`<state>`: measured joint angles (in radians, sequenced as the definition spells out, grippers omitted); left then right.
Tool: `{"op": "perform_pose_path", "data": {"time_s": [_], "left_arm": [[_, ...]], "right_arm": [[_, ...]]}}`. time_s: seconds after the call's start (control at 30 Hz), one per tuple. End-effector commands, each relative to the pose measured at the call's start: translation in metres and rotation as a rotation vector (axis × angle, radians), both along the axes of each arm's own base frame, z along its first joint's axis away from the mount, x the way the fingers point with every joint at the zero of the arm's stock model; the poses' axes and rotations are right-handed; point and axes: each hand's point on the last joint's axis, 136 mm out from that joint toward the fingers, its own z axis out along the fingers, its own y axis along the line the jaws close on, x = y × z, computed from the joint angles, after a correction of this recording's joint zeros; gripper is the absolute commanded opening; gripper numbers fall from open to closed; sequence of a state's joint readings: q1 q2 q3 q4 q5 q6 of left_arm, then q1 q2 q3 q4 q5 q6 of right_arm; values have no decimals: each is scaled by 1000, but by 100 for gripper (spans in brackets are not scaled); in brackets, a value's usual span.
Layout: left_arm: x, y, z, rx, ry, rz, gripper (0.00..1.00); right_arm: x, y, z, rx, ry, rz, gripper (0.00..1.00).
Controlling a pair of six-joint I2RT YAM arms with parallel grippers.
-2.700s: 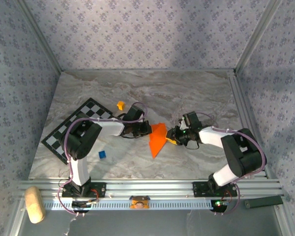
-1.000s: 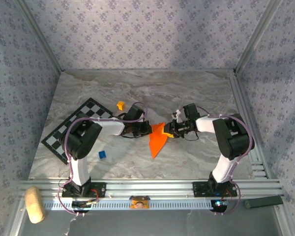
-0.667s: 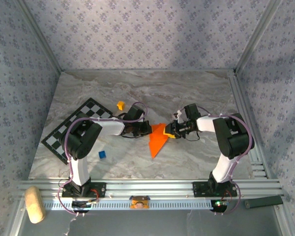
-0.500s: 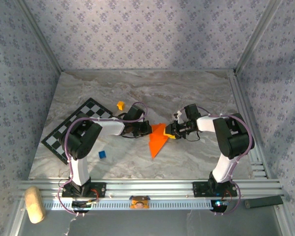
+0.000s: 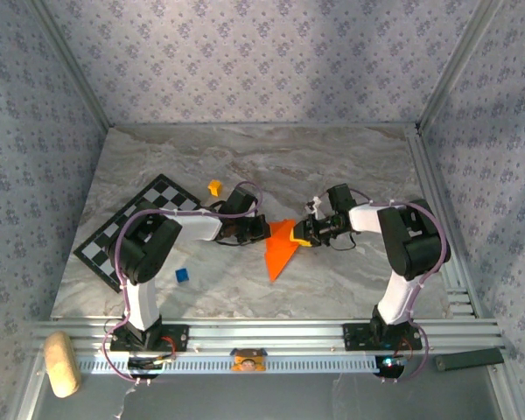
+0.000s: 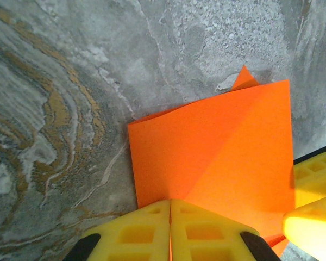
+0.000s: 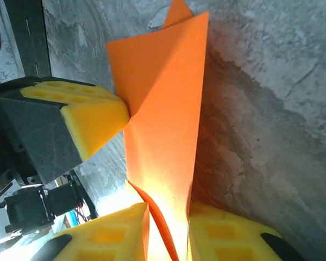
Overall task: Fold a paper plane with a square sheet of paper (pick it up from the middle)
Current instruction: Fold the wing for the fifth time at the center of the table.
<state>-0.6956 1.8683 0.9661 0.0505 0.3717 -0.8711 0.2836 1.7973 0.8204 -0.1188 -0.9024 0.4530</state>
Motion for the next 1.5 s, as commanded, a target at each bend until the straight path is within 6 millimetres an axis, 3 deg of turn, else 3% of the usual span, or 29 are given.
{"op": "perform_pose_path", "data": {"time_s": [0.0, 0.3, 0.53, 0.63, 0.8, 0.93, 1.2, 1.47], "left_arm": [[-7, 5, -10, 36, 36, -21, 8], [-5, 3, -5, 16, 20, -22, 8], [-5, 6, -3, 20, 12, -15, 10], [-3, 9, 6, 11, -31, 3, 16], [2, 14, 33, 2, -129, 10, 40], [2, 15, 50, 11, -202, -11, 44], [-20, 1, 63, 65, -336, -129, 46], [-54, -11, 53, 373, -517, -316, 46]], "right_arm": [[0, 1, 1, 16, 12, 22, 23], [2, 4, -1, 13, 19, 23, 19], [1, 2, -3, -2, 20, 10, 10], [1, 1, 0, -2, 22, -9, 6], [5, 2, 9, 15, 20, -77, 4], [10, -2, 14, -1, 31, -165, 3], [14, -8, 14, -33, 102, -320, 2], [18, -4, 22, -2, 116, -349, 2]]}}
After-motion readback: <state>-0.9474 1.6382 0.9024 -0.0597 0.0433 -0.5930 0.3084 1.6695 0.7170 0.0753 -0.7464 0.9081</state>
